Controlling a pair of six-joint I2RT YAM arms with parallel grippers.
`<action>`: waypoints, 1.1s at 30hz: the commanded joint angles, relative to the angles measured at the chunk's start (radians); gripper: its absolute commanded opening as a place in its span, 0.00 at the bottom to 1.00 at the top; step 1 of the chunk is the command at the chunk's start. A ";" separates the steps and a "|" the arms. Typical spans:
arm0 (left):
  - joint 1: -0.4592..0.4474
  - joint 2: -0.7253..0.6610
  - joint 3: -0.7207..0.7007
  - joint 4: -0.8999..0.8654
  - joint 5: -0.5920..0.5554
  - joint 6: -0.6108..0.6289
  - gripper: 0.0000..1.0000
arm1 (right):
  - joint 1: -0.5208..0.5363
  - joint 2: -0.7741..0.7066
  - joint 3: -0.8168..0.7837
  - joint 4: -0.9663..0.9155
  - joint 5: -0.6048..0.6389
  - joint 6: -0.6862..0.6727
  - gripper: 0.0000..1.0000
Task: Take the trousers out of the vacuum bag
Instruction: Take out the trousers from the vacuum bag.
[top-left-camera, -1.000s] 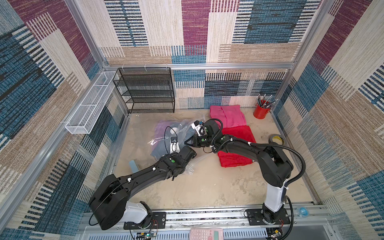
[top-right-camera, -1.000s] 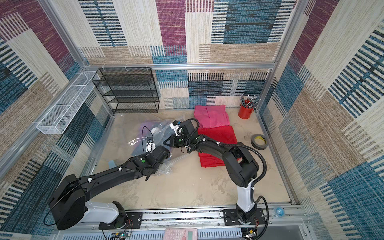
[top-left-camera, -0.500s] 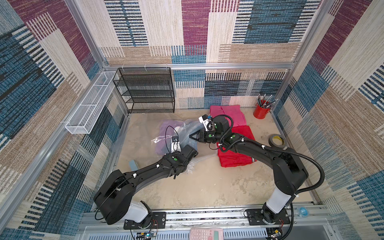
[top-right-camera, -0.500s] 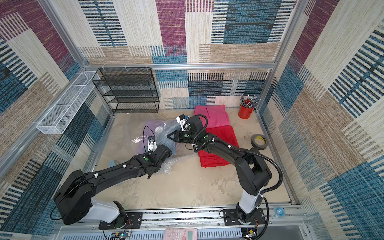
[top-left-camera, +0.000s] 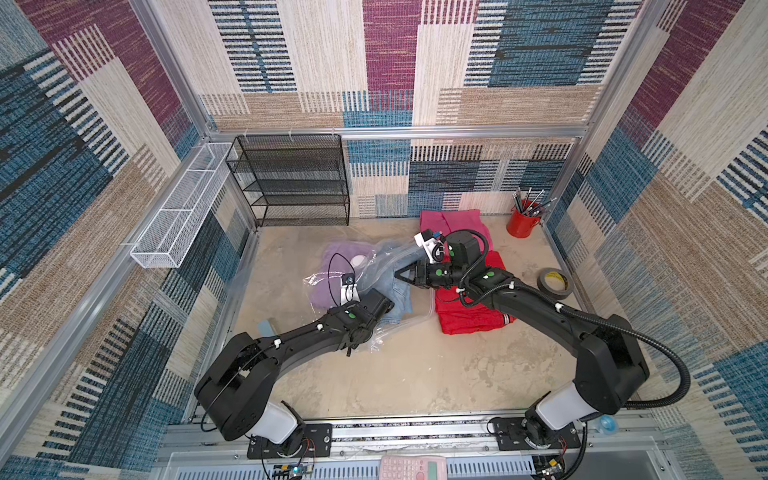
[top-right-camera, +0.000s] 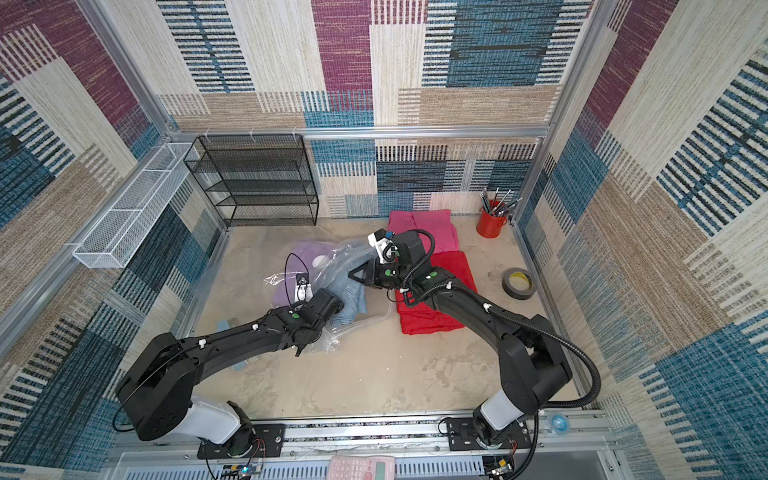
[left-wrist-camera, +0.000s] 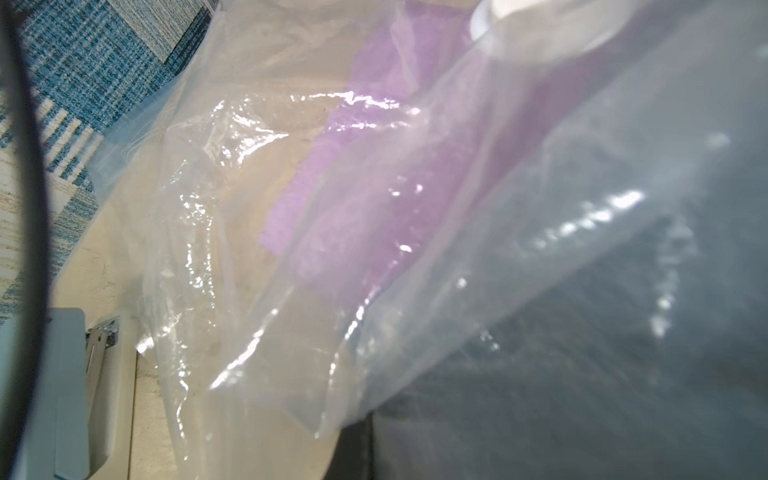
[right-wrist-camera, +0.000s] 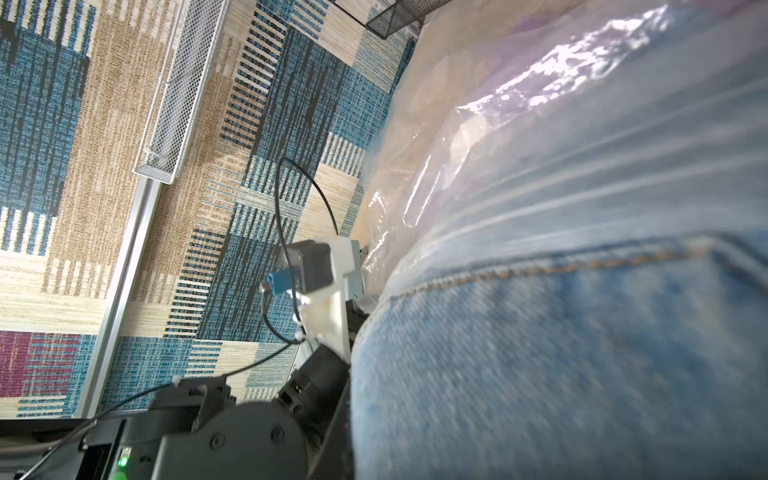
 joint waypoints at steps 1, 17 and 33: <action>0.037 0.002 -0.024 0.020 0.016 0.033 0.00 | -0.023 -0.067 -0.047 0.093 -0.047 -0.042 0.00; 0.097 0.175 0.043 0.077 0.078 0.081 0.00 | -0.067 -0.181 -0.073 -0.054 -0.094 -0.113 0.00; 0.220 0.232 0.081 0.078 0.114 0.107 0.00 | -0.256 -0.334 -0.083 -0.189 -0.013 -0.210 0.00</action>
